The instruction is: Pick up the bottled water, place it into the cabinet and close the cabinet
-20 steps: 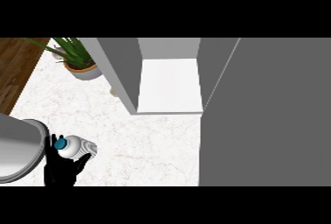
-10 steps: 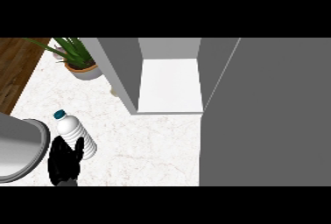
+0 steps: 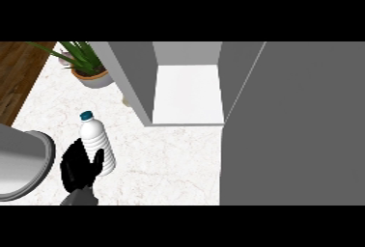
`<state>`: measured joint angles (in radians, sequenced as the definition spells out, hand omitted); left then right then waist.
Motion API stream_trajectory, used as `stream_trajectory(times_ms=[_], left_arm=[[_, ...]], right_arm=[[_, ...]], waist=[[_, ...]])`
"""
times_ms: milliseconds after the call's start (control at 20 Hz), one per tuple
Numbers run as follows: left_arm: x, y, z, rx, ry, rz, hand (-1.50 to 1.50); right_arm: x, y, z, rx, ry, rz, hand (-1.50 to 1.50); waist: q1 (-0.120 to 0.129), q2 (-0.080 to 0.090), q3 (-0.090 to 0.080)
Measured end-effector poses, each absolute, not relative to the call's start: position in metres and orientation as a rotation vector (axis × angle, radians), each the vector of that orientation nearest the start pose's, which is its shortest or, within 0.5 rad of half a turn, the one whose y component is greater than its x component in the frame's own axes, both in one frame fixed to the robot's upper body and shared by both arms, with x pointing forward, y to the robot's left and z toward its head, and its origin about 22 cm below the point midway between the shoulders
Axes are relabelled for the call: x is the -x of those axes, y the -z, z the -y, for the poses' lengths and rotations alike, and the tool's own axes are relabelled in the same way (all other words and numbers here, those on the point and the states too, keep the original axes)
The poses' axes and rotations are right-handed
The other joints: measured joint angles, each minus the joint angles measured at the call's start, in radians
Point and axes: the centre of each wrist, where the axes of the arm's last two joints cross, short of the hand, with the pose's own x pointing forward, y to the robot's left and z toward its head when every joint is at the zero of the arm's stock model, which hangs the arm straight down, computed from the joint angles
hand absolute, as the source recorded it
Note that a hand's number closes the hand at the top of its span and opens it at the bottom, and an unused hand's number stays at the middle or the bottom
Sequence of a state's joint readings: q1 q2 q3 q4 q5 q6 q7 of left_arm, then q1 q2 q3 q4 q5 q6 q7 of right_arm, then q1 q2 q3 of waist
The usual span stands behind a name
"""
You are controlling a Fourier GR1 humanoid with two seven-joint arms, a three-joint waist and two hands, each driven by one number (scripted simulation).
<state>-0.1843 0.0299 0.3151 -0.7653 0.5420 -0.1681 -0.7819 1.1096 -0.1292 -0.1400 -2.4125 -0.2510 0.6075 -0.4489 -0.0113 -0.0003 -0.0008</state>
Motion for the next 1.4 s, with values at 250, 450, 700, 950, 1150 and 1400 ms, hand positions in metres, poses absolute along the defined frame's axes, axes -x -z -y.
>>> stream_trajectory(times_ms=[250,450,700,950,1150,1400], left_arm=[[-0.250,0.126,-0.255,0.186,-0.536,1.810,1.50],[-0.258,0.113,-0.230,0.254,-0.421,1.838,1.50],[-0.267,0.082,-0.208,0.332,-0.319,1.861,1.50],[-0.266,0.041,-0.177,0.392,-0.257,1.891,1.50],[-0.265,0.002,-0.146,0.438,-0.206,1.898,1.50],[-0.257,-0.038,-0.104,0.442,-0.157,1.889,1.50]], right_arm=[[-0.001,-0.100,0.300,-0.153,-0.200,1.835,-1.50],[-0.001,-0.101,0.300,-0.146,-0.201,1.836,-1.50],[-0.004,-0.100,0.301,-0.138,-0.200,1.847,-1.50],[-0.007,-0.101,0.305,-0.124,-0.218,1.848,-1.50],[-0.010,-0.101,0.304,-0.136,-0.218,1.850,-1.50],[-0.014,-0.100,0.303,-0.146,-0.217,1.855,-1.50]], waist=[[0.000,-0.001,0.000],[0.003,-0.002,0.000],[0.011,-0.004,0.001],[0.015,-0.005,0.001],[0.011,-0.004,0.001],[0.005,-0.003,0.001]])
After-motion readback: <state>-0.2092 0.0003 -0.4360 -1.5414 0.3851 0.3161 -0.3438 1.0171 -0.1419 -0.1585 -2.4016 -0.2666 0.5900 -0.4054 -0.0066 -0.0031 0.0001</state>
